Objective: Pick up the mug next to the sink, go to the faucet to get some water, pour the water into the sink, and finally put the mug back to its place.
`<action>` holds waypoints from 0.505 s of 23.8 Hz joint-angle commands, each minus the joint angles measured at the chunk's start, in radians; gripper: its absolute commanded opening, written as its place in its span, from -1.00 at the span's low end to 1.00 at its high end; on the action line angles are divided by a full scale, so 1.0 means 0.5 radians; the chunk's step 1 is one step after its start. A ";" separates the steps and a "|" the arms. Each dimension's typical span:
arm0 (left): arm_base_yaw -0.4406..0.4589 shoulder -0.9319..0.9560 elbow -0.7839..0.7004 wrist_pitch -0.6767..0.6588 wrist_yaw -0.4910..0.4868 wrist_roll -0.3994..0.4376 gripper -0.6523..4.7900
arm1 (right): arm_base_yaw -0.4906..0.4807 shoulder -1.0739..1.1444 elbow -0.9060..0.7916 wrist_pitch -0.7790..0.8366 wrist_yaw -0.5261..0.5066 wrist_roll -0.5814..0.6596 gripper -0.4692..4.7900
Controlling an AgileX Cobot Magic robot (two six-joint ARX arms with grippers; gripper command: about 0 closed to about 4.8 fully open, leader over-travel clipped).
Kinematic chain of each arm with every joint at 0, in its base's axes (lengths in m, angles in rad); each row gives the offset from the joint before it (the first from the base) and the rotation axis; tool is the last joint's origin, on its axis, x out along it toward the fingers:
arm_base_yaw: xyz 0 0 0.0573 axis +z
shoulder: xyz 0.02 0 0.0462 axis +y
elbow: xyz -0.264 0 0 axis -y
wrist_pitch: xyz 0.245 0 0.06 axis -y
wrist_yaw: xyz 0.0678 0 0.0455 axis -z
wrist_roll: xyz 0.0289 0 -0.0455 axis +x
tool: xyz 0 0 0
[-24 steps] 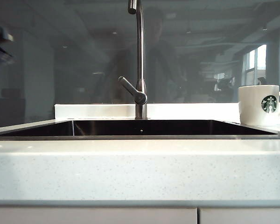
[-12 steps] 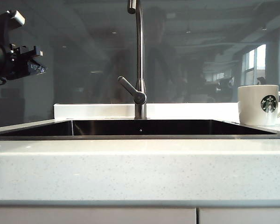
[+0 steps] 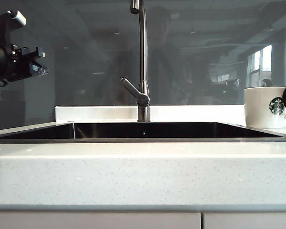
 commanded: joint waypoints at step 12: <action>0.004 0.037 0.038 0.028 -0.083 0.004 -0.78 | 0.008 -0.010 0.037 0.053 0.005 0.119 -0.79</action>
